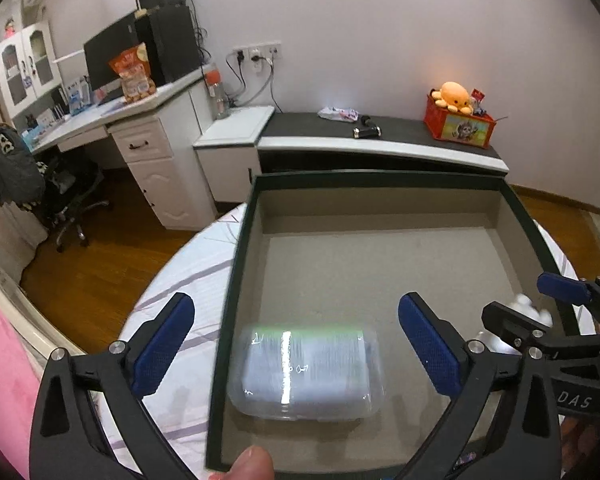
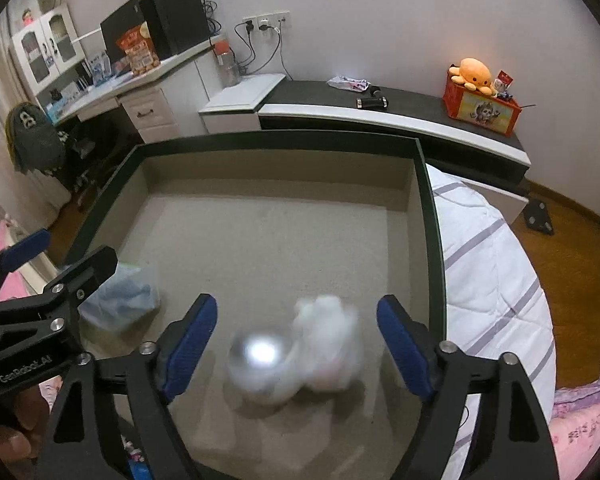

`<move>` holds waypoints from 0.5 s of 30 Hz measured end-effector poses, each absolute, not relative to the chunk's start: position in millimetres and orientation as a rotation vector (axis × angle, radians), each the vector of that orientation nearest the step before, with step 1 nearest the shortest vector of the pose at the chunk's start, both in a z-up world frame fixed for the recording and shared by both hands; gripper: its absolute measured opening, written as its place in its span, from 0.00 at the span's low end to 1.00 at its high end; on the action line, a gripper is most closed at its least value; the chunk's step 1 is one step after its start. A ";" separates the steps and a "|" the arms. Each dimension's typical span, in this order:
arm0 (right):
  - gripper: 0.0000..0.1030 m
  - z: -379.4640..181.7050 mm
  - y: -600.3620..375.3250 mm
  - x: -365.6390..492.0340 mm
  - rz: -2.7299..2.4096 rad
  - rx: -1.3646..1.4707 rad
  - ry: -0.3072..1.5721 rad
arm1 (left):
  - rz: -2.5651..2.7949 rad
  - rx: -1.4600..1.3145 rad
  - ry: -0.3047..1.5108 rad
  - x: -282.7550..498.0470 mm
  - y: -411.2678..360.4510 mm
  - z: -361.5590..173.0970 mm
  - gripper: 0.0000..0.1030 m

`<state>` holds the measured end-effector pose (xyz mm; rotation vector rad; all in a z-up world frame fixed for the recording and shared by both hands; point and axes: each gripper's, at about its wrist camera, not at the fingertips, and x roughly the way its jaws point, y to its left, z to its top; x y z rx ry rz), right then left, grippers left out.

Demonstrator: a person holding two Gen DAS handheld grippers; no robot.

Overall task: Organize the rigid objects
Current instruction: 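Lower both held items into the pink box and open both tools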

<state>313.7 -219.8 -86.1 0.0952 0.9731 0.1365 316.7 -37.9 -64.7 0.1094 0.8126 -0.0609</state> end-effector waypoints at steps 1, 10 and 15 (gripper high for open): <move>0.86 -82.1 -220.0 309.6 0.138 0.098 0.960 | -0.056 0.108 0.800 313.0 -36.1 -60.2 1.00; 1.00 -34.3 -225.6 258.1 0.154 0.152 0.800 | -0.010 0.033 0.692 242.9 -6.7 -14.8 1.00; 1.00 -16.1 -224.0 216.5 0.168 0.167 0.739 | 0.048 0.029 0.639 192.7 5.3 2.1 1.00</move>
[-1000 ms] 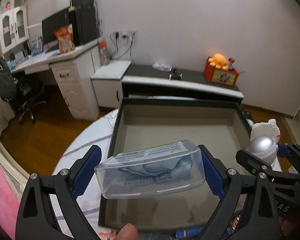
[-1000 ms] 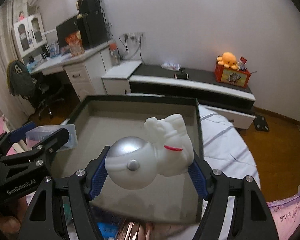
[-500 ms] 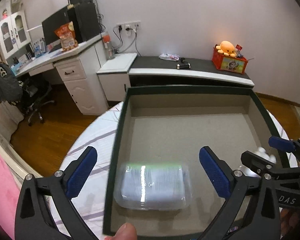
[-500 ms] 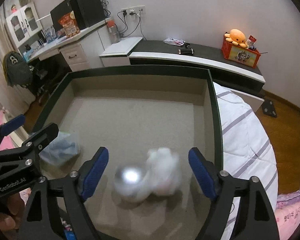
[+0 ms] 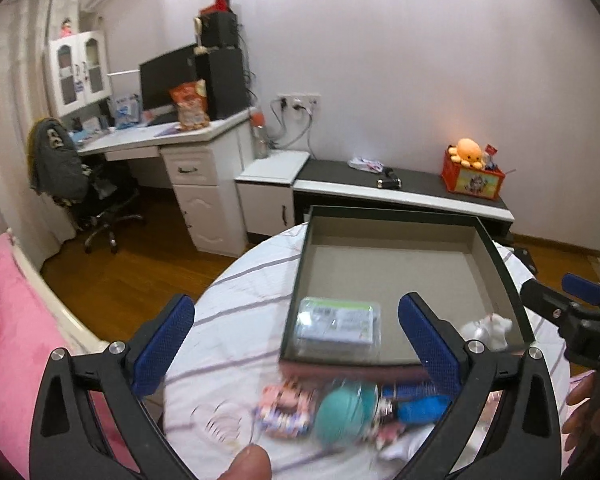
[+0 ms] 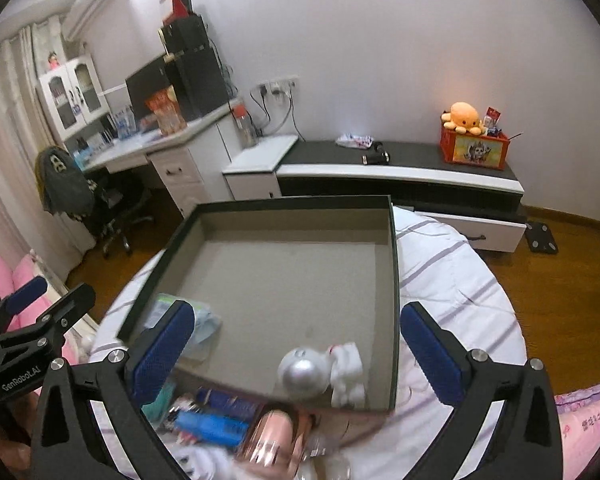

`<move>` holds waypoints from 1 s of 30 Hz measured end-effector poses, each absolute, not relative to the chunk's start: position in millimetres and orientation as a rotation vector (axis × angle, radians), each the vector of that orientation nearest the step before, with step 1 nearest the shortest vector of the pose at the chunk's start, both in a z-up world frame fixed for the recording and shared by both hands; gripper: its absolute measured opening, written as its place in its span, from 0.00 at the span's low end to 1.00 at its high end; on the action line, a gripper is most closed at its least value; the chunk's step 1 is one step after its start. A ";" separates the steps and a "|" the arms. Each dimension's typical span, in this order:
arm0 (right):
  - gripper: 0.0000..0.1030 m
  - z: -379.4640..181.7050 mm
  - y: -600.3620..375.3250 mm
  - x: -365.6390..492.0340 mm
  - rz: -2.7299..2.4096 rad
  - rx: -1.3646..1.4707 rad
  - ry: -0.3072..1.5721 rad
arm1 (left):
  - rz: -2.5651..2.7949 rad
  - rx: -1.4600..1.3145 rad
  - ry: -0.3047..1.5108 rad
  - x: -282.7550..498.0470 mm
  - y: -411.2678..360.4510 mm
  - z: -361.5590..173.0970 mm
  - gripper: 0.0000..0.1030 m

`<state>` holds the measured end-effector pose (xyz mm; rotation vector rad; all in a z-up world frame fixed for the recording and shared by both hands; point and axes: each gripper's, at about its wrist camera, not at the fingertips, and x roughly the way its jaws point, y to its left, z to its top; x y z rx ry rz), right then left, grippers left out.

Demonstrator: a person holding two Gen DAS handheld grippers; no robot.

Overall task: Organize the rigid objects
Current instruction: 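Lower both held items into the pink box and open both tools, then withdraw both tools and reach toward the teal cleanser and rose-gold cup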

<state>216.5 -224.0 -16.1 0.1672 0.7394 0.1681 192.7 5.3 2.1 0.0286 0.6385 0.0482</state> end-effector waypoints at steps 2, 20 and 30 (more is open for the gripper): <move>1.00 -10.2 -225.7 201.3 0.171 0.169 0.722 | 0.063 0.021 0.632 176.4 9.2 5.6 1.00; 1.00 -0.7 -210.4 68.3 0.014 0.151 0.677 | -0.009 0.066 0.589 68.4 33.3 -4.8 1.00; 1.00 -17.9 -198.3 62.3 0.001 0.120 0.724 | -0.024 0.063 0.621 67.7 39.1 -27.3 1.00</move>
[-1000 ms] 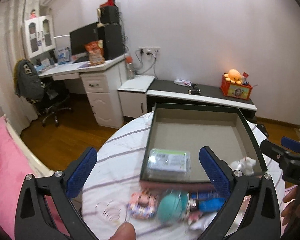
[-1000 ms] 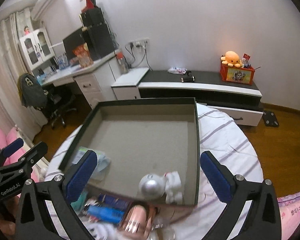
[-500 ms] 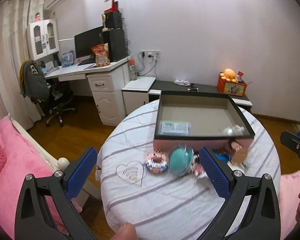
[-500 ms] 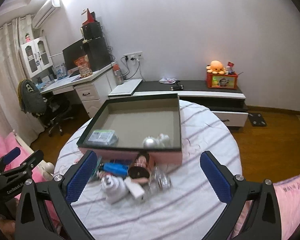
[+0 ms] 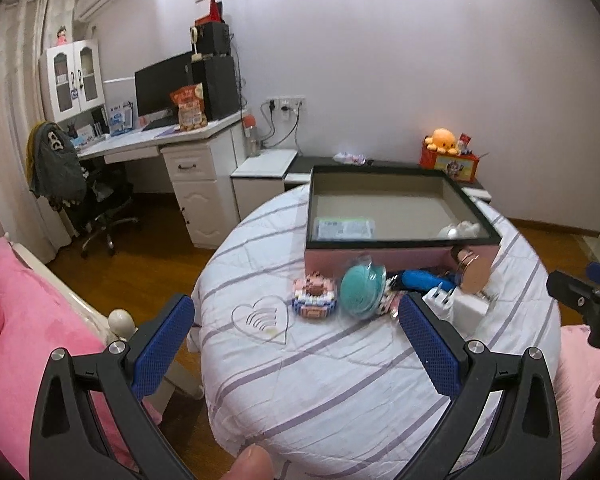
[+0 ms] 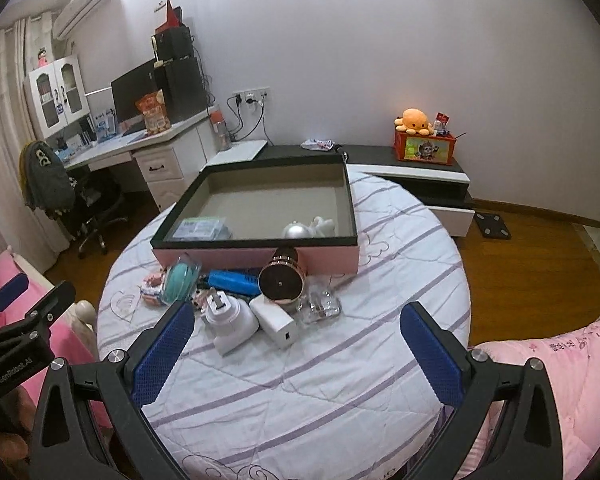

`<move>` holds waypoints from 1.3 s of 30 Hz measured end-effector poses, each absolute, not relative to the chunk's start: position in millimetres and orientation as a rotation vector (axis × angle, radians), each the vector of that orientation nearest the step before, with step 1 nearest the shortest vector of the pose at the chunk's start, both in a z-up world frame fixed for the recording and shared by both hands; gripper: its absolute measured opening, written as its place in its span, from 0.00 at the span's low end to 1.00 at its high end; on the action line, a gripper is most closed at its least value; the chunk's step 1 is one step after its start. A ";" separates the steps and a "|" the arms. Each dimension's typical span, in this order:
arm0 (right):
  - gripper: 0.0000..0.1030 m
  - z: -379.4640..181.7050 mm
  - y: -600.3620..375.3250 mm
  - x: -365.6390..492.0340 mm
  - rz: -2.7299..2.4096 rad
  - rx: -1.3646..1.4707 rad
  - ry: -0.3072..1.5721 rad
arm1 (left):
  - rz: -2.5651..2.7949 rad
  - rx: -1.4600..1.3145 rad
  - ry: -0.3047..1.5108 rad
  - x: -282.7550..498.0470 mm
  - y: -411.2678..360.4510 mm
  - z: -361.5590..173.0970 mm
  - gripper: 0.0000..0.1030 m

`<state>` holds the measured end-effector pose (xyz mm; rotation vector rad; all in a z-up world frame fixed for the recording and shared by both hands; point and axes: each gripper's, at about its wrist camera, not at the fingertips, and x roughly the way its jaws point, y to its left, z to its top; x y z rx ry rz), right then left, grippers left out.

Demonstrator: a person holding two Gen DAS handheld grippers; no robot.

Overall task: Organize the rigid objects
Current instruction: 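Withdraw both tools and reach toward the teal cleanser and rose-gold cup, then grasp the teal cleanser case with the left tool while the right tool grasps the rose-gold cup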

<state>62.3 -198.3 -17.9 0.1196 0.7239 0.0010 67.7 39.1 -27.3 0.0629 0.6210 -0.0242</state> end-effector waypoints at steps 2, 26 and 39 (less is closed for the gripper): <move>1.00 -23.3 -196.7 64.7 0.009 0.120 0.741 | -0.030 0.057 0.629 69.3 41.1 -33.6 1.00; 1.00 -72.2 -197.5 129.9 0.039 0.132 0.863 | -0.096 0.086 0.745 139.5 22.8 -84.8 1.00; 0.99 -97.7 -200.2 179.2 0.071 0.171 0.908 | -0.149 0.239 0.764 182.9 -10.9 -113.5 1.00</move>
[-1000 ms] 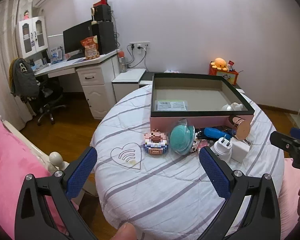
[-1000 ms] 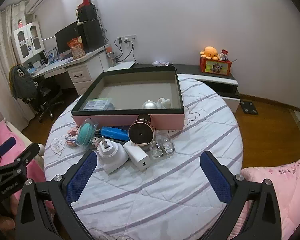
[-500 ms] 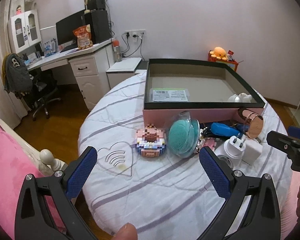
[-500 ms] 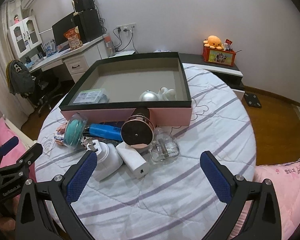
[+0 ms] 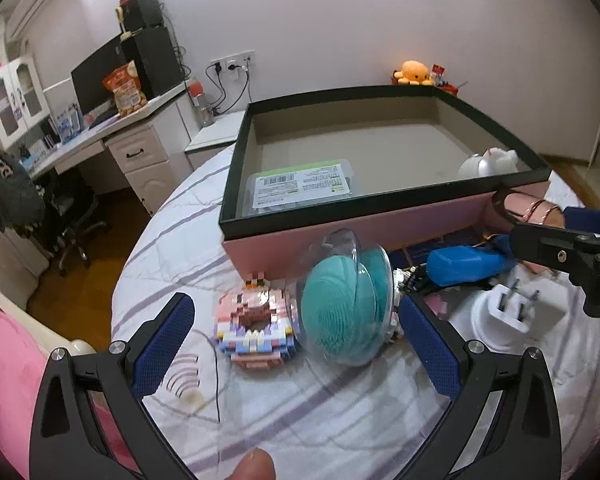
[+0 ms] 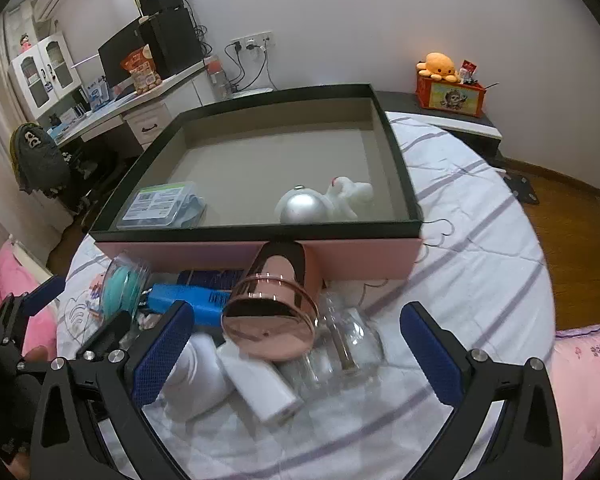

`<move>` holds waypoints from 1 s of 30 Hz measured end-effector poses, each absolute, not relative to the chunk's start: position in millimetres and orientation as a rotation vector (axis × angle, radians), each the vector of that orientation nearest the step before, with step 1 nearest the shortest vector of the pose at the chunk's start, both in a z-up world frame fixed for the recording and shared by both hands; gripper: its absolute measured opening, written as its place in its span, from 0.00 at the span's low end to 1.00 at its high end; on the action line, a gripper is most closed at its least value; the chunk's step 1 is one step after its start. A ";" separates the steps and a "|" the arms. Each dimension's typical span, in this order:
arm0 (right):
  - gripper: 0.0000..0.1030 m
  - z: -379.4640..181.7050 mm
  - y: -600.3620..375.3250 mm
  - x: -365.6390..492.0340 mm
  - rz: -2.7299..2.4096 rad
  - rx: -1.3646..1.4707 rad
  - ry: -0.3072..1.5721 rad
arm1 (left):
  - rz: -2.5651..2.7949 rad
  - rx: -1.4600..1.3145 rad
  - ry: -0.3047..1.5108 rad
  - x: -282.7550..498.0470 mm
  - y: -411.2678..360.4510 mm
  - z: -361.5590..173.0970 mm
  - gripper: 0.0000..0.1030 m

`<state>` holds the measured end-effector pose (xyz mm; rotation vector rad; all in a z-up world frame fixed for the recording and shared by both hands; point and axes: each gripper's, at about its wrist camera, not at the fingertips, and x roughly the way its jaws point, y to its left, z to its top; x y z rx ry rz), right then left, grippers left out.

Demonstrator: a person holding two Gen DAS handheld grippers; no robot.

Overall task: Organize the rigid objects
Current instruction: 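Grasp the teal cleanser case with the left tool while the right tool grasps the rose-gold cup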

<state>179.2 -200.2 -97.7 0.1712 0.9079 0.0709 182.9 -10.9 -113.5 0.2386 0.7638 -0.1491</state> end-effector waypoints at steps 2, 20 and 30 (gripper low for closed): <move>0.98 -101.0 -198.5 184.5 0.074 0.169 0.915 | -0.143 0.253 0.766 188.1 -13.2 -117.0 1.00; 0.50 -111.6 -195.5 191.5 0.078 0.125 0.917 | -0.191 0.083 0.796 202.1 -0.1 -118.8 0.77; 0.47 -107.0 -197.3 183.8 0.088 0.132 0.906 | -0.270 0.036 0.814 199.1 0.2 -114.4 0.51</move>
